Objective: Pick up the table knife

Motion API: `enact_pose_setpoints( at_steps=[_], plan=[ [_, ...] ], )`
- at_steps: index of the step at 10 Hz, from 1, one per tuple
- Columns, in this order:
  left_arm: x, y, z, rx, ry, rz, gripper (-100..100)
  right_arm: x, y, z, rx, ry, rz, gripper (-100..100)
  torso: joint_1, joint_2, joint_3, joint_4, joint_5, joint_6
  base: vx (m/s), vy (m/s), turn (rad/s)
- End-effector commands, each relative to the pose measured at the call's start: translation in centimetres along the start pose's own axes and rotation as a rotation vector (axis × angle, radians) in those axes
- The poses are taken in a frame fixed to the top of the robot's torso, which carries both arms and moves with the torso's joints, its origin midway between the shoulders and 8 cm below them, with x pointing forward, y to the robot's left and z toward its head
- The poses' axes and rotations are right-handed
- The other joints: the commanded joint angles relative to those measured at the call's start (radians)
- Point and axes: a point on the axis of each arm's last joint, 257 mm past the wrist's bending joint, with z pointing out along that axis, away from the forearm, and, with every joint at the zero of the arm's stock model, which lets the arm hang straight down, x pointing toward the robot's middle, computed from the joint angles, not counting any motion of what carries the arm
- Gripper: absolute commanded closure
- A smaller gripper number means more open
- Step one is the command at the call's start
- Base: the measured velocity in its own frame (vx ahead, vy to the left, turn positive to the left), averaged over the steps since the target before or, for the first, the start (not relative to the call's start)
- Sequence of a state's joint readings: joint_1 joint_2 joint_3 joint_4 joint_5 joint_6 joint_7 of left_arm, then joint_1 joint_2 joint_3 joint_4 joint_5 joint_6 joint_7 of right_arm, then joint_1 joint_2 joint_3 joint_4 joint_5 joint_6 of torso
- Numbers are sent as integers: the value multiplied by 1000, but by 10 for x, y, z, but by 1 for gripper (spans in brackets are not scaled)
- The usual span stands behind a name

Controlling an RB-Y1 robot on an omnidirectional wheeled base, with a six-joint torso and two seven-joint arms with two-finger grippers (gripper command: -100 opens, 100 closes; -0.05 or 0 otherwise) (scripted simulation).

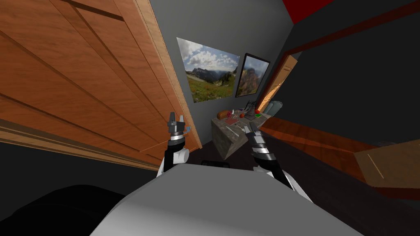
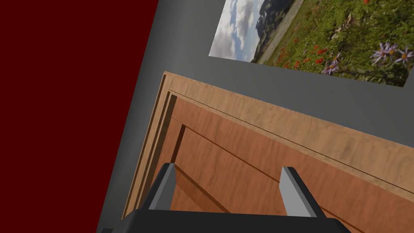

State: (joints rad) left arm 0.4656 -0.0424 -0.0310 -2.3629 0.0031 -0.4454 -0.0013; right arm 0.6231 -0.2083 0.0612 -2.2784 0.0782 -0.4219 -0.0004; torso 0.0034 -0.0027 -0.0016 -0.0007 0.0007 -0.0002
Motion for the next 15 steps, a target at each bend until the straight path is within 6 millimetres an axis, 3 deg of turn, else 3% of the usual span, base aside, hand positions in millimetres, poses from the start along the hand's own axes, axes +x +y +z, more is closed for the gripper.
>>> enact_pose_setpoints(
  at_steps=[1,3,5,6,7,8,9,10,12,13,14,15],
  plan=[
    [0,0,0,0,0,0,0,20,-16,-14,48,67,6,-100,0,0,0,0,0,0,45,58,121],
    [0,0,0,0,0,0,0,32,-28,-26,83,116,9,-100,1,0,0,0,0,0,34,48,102],
    [0,0,0,0,0,0,0,55,-53,-55,164,201,25,-100,-1,1,1,0,0,0,25,37,113],
    [0,0,0,0,0,0,0,56,-53,-56,165,215,19,-100,-1,2,1,0,0,0,15,30,49],
    [0,0,0,0,0,0,0,68,-66,-75,210,263,26,-100,-1,2,1,0,0,0,19,30,98],
    [0,0,0,0,0,0,0,69,-67,-75,210,268,24,-100,-1,2,1,0,0,0,17,22,41],
    [0,0,0,0,0,0,0,80,-80,-96,258,317,31,-100,-2,2,1,1,0,0,17,35,98],
    [0,0,0,0,0,0,0,80,-80,-97,259,323,28,-100,-1,2,1,1,0,0,15,27,46],
    [0,0,0,0,0,0,0,101,-105,-144,362,419,44,-100,-2,2,1,0,0,0,26,33,133],
    [0,0,0,0,0,0,0,101,-106,-147,364,440,34,-100,-1,2,1,0,0,0,22,40,43],
    [0,0,0,0,0,0,0,109,-117,-174,418,483,44,-100,-1,2,1,0,0,1,25,47,59],
    [0,0,0,0,0,0,0,109,-118,-176,420,501,36,-100,0,2,1,0,0,0,23,33,51]
  ],
)
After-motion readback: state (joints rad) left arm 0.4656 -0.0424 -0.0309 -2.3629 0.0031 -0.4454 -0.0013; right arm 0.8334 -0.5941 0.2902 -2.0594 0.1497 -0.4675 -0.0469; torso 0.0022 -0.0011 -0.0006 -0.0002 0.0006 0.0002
